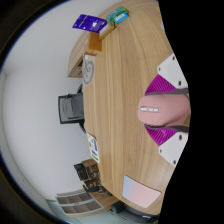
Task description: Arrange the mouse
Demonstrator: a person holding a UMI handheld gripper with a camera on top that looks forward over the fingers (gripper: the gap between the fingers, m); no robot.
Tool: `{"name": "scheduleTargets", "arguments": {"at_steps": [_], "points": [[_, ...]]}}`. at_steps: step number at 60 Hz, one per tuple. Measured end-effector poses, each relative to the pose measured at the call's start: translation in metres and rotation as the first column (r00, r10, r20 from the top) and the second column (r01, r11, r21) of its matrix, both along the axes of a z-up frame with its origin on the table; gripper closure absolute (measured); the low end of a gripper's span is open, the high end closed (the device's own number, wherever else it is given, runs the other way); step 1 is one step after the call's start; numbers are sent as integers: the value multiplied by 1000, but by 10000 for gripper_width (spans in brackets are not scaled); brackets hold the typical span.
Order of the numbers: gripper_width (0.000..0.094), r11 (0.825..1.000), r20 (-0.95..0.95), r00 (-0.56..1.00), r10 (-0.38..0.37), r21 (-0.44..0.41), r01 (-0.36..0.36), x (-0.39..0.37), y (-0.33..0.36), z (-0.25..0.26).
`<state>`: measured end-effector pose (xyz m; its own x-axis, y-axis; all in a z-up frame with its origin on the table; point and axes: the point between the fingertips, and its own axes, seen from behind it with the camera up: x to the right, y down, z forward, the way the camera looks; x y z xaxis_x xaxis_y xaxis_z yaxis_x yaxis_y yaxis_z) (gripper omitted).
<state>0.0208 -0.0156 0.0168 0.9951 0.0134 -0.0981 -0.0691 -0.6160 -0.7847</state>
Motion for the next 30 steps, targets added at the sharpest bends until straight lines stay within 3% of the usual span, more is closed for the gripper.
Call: {"name": "scheduleTargets", "arguments": {"at_steps": [16, 30], "points": [[513, 987, -32, 994, 108, 120, -103, -190, 24, 97], [512, 992, -15, 996, 90, 94, -88, -379, 46, 82]]}}
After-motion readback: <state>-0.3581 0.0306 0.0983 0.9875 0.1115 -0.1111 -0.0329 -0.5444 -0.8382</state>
